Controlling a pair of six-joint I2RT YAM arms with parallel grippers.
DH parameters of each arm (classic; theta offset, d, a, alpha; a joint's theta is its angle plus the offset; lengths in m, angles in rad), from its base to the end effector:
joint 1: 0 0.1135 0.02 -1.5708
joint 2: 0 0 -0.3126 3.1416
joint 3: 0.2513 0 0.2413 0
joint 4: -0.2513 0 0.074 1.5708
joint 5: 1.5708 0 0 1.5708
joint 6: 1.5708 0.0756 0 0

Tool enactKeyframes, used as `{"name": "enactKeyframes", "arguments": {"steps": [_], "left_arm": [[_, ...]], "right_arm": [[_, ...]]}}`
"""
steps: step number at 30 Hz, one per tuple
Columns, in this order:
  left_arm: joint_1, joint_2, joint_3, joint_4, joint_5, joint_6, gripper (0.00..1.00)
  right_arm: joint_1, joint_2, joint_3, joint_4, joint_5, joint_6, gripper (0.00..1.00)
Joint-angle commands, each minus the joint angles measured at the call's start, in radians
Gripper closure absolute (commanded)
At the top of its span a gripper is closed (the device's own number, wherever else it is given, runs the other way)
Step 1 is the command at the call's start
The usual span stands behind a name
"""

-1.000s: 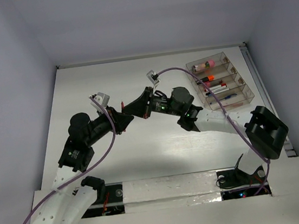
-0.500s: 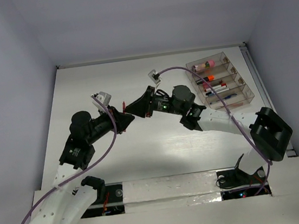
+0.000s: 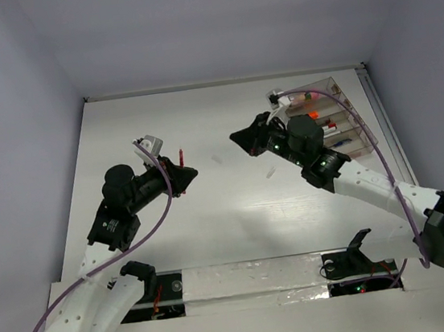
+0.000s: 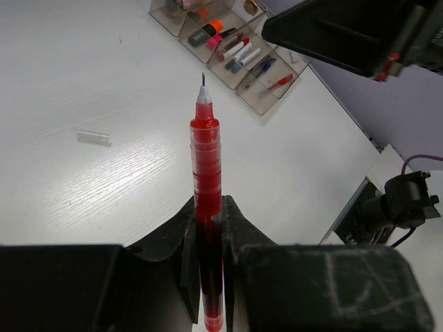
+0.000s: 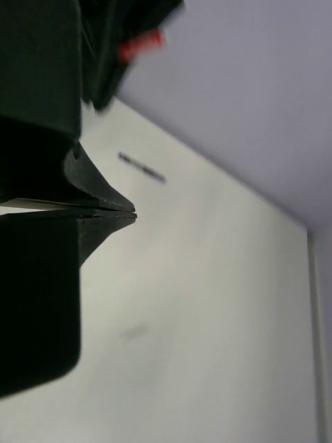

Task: Sort the stationery into containers
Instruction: Pick up the pen cap from the center of the board.

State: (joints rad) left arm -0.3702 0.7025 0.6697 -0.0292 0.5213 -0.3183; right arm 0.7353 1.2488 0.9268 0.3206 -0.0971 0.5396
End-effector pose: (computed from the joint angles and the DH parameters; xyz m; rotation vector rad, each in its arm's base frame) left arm 0.1321 -0.0916 0.3591 0.4590 1.6485 -0.9432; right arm 0.2257 0.2141 0.3928 -0.2445 1.6593 1.0610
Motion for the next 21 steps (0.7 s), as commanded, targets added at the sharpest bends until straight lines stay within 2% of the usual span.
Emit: {"name": "enactKeyframes", "arguments": {"steps": [1,2,3,5,6,10,11,21], "left_arm": [[0.005,-0.020,0.016,0.040,0.003,0.010,1.00],[0.005,-0.021,0.016,0.040,0.002,0.012,1.00],[0.005,-0.024,0.018,0.040,0.003,0.012,1.00],[-0.013,-0.029,0.019,0.037,0.000,0.016,1.00],[-0.013,-0.032,0.021,0.032,-0.010,0.018,1.00],[-0.033,-0.043,0.024,0.031,-0.029,0.025,1.00],[-0.033,-0.046,0.024,0.031,-0.032,0.028,1.00],[-0.062,-0.083,0.028,-0.001,-0.067,0.036,1.00]], "right_arm": [[-0.076,-0.014,-0.029,-0.329,0.284,-0.029,0.97],[-0.095,-0.002,-0.019,-0.462,0.359,-0.026,0.98],[-0.096,0.011,-0.013,-0.510,0.399,-0.029,0.98],[-0.096,0.063,-0.008,-0.608,0.489,-0.030,0.89],[-0.096,0.081,-0.006,-0.624,0.514,-0.024,0.76],[-0.116,0.184,0.001,-0.638,0.554,-0.001,0.48],[-0.116,0.220,0.004,-0.632,0.559,0.002,0.45],[-0.158,0.373,0.038,-0.592,0.508,0.095,0.43]]}}
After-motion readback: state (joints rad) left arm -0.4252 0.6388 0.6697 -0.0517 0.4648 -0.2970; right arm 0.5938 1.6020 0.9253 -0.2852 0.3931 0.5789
